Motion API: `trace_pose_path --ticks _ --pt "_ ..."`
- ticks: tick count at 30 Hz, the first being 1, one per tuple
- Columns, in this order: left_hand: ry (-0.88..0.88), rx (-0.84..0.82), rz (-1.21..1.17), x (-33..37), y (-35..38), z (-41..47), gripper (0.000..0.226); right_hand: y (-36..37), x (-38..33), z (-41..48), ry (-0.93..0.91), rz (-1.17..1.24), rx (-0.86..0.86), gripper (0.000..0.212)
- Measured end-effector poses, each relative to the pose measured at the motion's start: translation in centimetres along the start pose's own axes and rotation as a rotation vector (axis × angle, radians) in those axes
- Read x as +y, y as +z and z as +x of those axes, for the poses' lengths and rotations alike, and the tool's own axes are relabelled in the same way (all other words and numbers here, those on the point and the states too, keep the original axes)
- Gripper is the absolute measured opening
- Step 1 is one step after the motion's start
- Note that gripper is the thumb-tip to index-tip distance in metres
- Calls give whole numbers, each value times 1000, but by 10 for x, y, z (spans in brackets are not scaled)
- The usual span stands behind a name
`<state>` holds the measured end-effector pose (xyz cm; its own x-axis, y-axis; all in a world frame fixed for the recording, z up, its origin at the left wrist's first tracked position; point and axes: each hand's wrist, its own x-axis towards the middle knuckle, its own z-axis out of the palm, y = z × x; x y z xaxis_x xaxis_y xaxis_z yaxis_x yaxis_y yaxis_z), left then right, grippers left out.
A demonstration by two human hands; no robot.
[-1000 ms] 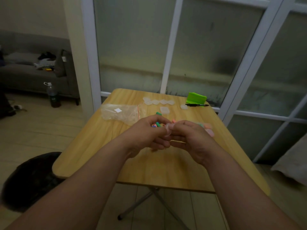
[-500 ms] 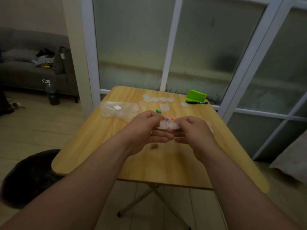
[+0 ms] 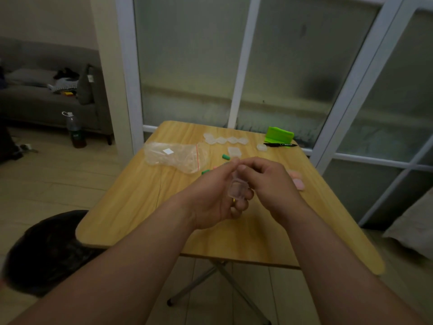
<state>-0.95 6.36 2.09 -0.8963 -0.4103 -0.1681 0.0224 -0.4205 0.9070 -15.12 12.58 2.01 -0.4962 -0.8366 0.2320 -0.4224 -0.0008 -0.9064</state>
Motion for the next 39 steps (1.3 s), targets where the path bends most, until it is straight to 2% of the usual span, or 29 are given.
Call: trace_pose_path --ticks 4,8,11,14,20,24,30,39 --pt "2 100 -65 1 -7 0 43 -5 -4 0 42 130 15 17" --pt "95 300 -245 13 -23 -1 44 -13 3 4 140 137 158 16" --pt "122 424 -350 19 -36 -3 44 -13 12 5 174 73 199 18" --pt "131 483 -420 22 -46 -4 46 -9 18 6 153 -102 176 15" --pt "149 514 -468 23 -55 -2 28 9 26 11 38 -431 113 14" --pt "122 538 -467 25 -64 -1 32 15 29 18 10 -551 71 10" --pt "94 589 -477 28 -78 4 51 25 26 36 6 -644 6 18" --pt "133 586 -517 26 -66 6 45 37 24 67 -37 -813 -16 20"
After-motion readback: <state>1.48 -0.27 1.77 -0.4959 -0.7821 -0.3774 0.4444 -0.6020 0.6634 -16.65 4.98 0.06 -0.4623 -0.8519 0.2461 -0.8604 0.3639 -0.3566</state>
